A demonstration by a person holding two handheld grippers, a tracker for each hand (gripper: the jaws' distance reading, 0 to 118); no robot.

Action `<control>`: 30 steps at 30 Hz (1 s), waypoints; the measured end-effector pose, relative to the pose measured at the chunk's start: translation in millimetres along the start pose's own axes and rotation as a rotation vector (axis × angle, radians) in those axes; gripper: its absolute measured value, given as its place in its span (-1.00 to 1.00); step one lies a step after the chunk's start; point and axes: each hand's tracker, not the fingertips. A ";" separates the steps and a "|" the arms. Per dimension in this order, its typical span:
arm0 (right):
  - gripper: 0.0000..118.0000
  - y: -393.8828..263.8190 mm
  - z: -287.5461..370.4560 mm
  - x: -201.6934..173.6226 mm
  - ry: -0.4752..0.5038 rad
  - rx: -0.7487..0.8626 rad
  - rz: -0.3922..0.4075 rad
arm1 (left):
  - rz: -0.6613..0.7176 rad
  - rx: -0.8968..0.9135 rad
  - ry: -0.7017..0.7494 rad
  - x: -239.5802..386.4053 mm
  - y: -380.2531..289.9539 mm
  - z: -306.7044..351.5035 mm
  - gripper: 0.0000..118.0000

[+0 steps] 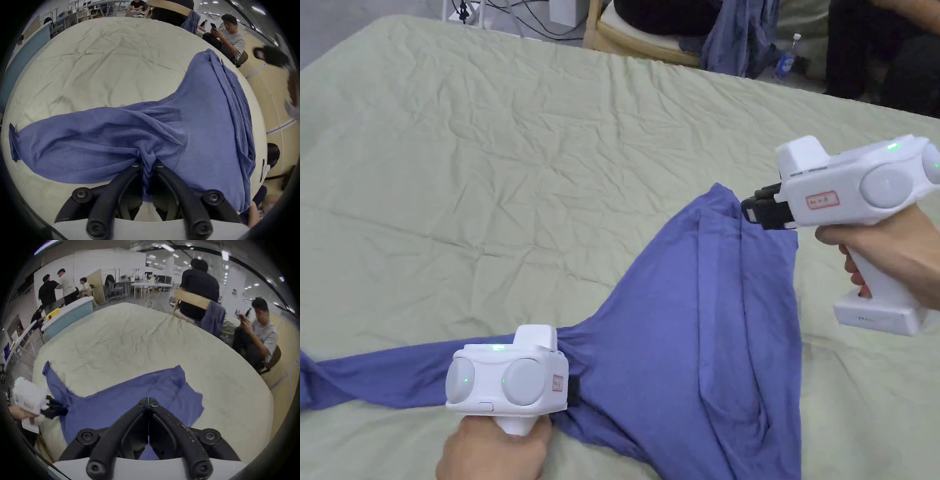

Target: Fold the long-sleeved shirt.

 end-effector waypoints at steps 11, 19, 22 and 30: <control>0.30 60.1 -163.1 70.1 -0.080 -0.259 0.209 | -0.005 -0.039 0.008 7.0 12.8 -11.5 -0.83; 0.12 56.3 -204.0 89.7 -0.027 -0.308 0.140 | 0.022 -0.046 -0.047 -1.5 15.5 -15.4 -0.84; 0.02 47.9 -210.7 77.2 -0.078 -0.307 0.133 | 0.026 -0.046 -0.049 -2.5 15.7 -15.6 -0.84; -0.88 46.8 -185.4 46.1 -0.137 -0.269 0.149 | 0.013 0.005 -0.070 -8.2 6.8 -12.3 -0.85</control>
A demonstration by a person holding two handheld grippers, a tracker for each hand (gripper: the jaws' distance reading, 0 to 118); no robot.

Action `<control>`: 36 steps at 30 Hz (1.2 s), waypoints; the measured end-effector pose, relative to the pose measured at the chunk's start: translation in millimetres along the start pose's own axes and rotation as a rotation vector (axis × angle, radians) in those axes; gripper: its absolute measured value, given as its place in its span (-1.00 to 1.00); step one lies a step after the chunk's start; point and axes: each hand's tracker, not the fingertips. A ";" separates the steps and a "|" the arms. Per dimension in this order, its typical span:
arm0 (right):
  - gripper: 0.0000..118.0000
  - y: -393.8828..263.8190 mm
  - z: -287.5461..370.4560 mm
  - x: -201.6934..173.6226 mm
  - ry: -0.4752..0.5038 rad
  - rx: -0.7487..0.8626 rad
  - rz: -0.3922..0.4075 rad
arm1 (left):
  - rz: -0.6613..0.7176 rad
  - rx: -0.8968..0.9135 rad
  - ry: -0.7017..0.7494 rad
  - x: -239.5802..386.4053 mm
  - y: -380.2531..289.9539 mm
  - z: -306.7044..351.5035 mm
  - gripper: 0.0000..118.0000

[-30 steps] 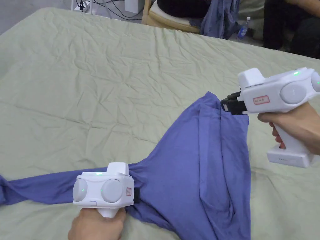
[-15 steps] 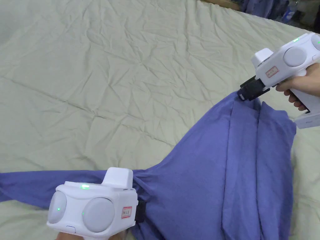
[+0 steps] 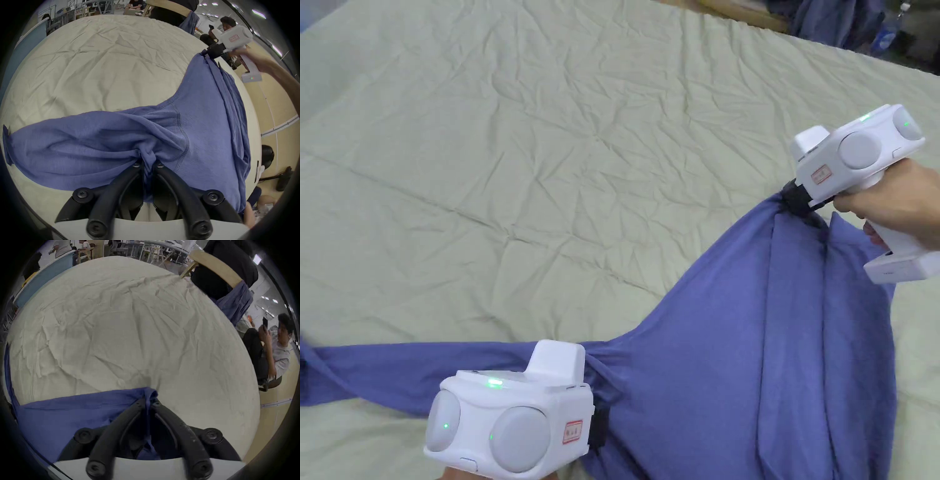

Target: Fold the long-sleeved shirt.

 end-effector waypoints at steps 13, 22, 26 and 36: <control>-0.89 -68.3 237.2 -24.5 -0.134 0.321 -0.155 | -0.059 0.222 -0.077 -6.9 20.4 122.2 -0.85; -0.89 -149.5 422.3 -45.6 -0.205 0.552 -0.323 | -0.273 0.492 -0.022 -1.2 57.6 277.0 -0.85; -0.89 -177.1 485.6 -53.4 -0.226 0.647 -0.429 | -0.352 0.595 0.020 -1.0 77.3 342.9 -0.85; -0.88 -206.8 604.9 -75.3 -0.311 0.801 -0.511 | -0.396 0.811 0.055 14.0 140.3 486.2 -0.85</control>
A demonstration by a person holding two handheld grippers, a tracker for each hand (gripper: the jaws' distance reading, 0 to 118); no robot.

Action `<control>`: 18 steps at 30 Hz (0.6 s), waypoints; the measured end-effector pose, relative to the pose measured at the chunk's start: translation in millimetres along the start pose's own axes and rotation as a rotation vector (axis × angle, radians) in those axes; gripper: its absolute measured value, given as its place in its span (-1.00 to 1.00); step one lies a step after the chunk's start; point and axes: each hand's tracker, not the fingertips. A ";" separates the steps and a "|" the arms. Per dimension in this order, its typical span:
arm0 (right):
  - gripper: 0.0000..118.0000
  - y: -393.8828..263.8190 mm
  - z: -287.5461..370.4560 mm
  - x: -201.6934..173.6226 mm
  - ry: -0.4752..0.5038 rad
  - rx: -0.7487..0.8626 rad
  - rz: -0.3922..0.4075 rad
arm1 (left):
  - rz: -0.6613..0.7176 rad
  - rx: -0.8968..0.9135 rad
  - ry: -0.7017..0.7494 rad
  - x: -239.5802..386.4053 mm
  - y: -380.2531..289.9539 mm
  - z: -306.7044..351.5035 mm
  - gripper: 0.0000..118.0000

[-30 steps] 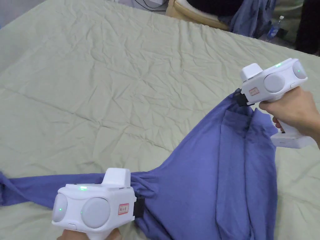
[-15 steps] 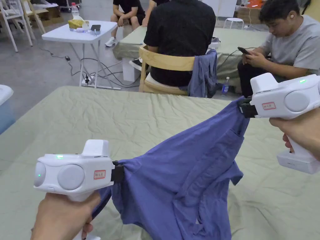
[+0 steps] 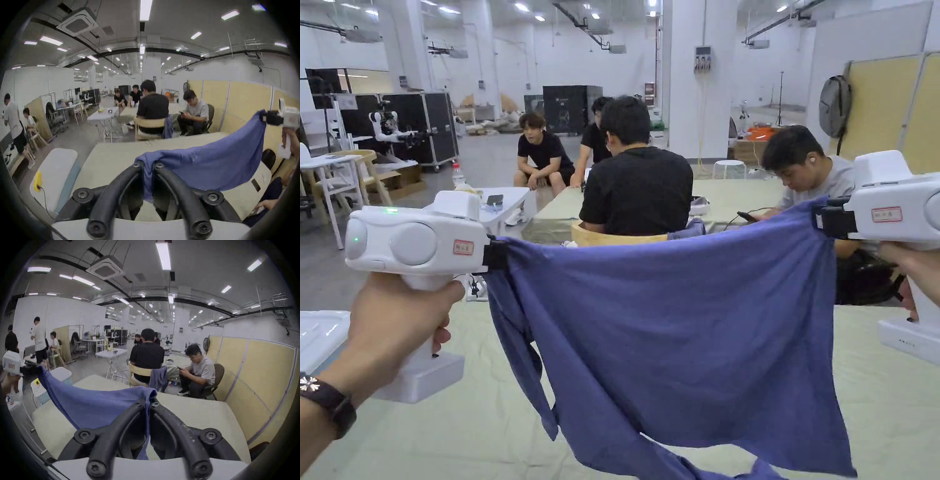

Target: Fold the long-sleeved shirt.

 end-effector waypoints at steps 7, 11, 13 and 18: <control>-0.88 51.2 46.3 -4.1 -0.082 0.149 -0.020 | -0.048 0.131 -0.017 1.6 102.3 27.8 -0.85; -0.89 80.5 67.0 -3.7 -0.129 0.224 -0.051 | -0.096 0.223 -0.018 6.7 153.8 51.1 -0.85; -0.89 95.9 77.3 -4.7 -0.136 0.251 -0.067 | -0.101 0.259 -0.004 8.8 179.9 64.2 -0.85; -0.89 132.7 103.1 1.7 -0.160 0.337 -0.111 | -0.093 0.332 -0.005 6.8 229.7 99.6 -0.85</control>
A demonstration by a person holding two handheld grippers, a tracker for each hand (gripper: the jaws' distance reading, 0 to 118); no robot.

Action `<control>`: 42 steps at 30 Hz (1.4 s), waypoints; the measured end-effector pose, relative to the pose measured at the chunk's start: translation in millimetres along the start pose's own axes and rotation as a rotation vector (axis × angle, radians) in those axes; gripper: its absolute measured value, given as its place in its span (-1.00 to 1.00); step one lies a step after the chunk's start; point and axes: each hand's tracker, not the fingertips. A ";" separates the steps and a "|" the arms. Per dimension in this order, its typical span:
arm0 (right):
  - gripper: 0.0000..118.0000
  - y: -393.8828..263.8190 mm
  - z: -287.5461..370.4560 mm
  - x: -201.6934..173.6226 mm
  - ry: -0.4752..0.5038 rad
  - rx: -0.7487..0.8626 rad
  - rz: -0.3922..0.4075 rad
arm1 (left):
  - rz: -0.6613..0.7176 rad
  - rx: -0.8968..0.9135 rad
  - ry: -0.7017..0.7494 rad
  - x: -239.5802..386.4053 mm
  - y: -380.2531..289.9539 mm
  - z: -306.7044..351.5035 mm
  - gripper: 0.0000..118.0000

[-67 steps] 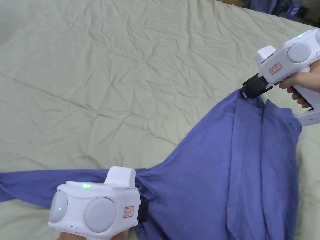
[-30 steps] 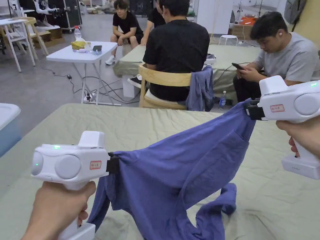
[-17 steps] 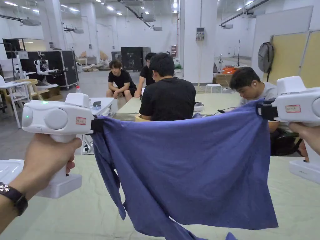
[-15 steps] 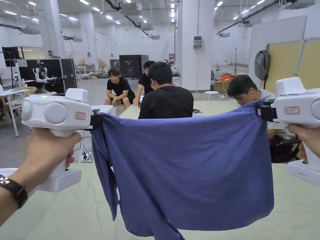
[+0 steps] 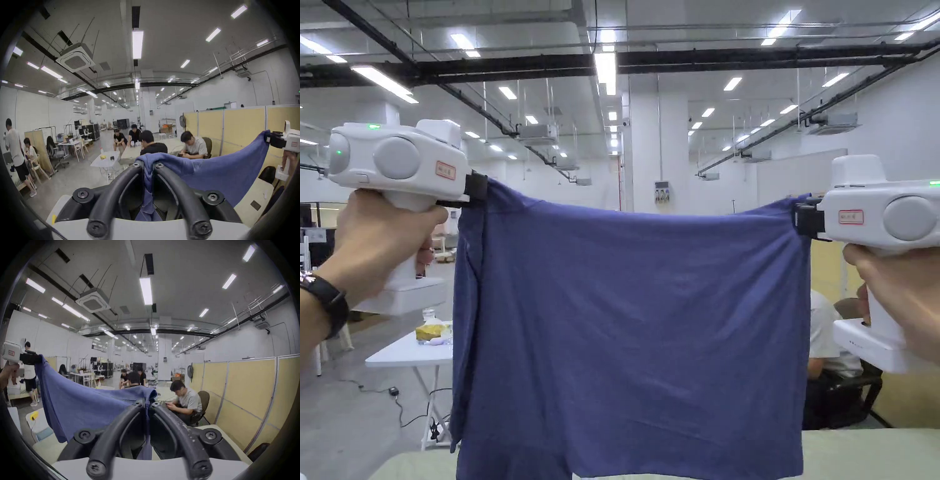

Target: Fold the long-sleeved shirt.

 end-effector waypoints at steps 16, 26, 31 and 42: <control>-0.88 98.2 45.8 -16.5 -0.011 0.130 0.005 | 0.115 0.109 0.057 -21.7 34.0 44.1 -0.86; -0.88 91.5 20.7 -12.6 -0.033 0.114 0.022 | 0.105 0.103 0.040 -26.6 33.0 26.0 -0.86; -0.88 84.1 -2.3 -10.6 -0.053 0.104 0.016 | 0.109 0.093 0.022 -25.7 34.2 -0.4 -0.86; -0.88 81.4 -87.4 -5.7 -0.101 0.086 0.058 | 0.022 0.085 0.047 -9.7 49.4 -71.7 -0.86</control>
